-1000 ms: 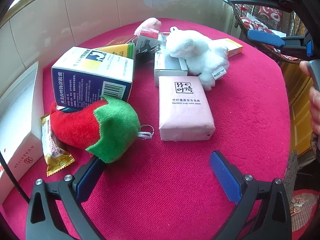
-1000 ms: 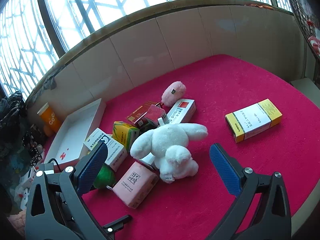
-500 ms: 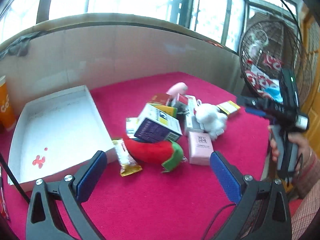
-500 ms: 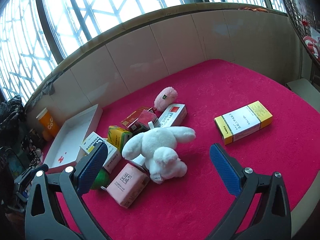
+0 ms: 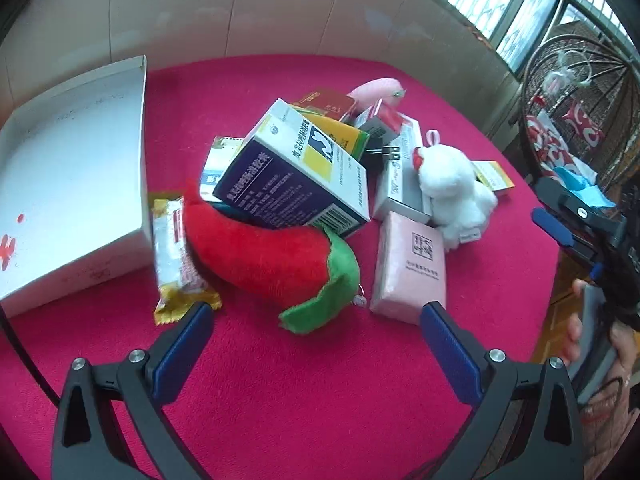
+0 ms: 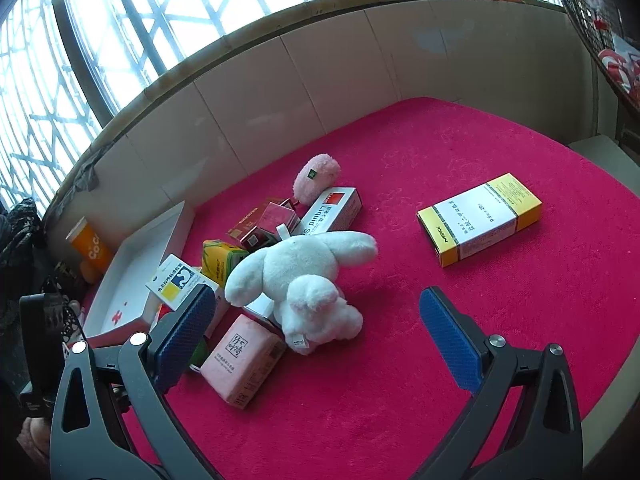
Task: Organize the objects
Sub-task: 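Move left gripper to red chili plush while right gripper approaches white bunny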
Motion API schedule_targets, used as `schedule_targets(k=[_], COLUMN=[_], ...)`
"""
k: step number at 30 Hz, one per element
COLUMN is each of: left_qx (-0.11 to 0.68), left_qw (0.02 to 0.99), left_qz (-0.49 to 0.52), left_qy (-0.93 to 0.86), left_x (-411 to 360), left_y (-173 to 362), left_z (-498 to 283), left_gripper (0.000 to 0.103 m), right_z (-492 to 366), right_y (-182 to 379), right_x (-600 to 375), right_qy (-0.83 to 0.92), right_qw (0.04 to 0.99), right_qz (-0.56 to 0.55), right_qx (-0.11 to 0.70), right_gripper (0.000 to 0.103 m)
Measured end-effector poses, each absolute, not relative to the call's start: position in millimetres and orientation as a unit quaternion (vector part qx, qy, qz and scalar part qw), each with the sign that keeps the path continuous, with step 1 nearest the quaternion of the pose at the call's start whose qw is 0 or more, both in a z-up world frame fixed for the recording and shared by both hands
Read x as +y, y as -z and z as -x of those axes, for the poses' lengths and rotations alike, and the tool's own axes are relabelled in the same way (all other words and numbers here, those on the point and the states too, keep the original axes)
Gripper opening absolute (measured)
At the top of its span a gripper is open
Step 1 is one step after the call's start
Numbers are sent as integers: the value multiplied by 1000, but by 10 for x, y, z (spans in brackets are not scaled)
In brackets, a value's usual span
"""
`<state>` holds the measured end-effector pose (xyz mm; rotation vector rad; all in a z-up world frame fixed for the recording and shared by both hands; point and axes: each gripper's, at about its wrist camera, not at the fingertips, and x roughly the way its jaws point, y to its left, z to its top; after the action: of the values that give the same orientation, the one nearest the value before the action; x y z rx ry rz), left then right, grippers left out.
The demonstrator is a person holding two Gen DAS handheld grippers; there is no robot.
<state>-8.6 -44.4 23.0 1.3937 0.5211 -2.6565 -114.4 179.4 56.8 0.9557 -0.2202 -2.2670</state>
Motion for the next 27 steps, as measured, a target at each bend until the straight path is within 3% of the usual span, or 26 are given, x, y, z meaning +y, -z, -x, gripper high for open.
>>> schedule_targets(k=[11, 13, 18, 27], left_qx=[288, 283, 229, 225], left_qw=[84, 83, 94, 110], left_qz=[-435, -430, -423, -422], left_qy=[849, 853, 872, 871], left_x=[-658, -653, -580, -679], left_y=[-40, -36, -31, -60], left_z=[273, 273, 151, -328], left_gripper=[102, 102, 87, 87], right_z=[1208, 1171, 955, 749], right_y=[-409, -384, -349, -232], right_x=[1693, 1638, 1397, 1093], right_qy=[856, 851, 835, 815], right_qw=[332, 344, 385, 405], right_qz=[-389, -392, -394, -409], right_qx=[-76, -66, 0, 64], right_gripper=[103, 103, 103, 103])
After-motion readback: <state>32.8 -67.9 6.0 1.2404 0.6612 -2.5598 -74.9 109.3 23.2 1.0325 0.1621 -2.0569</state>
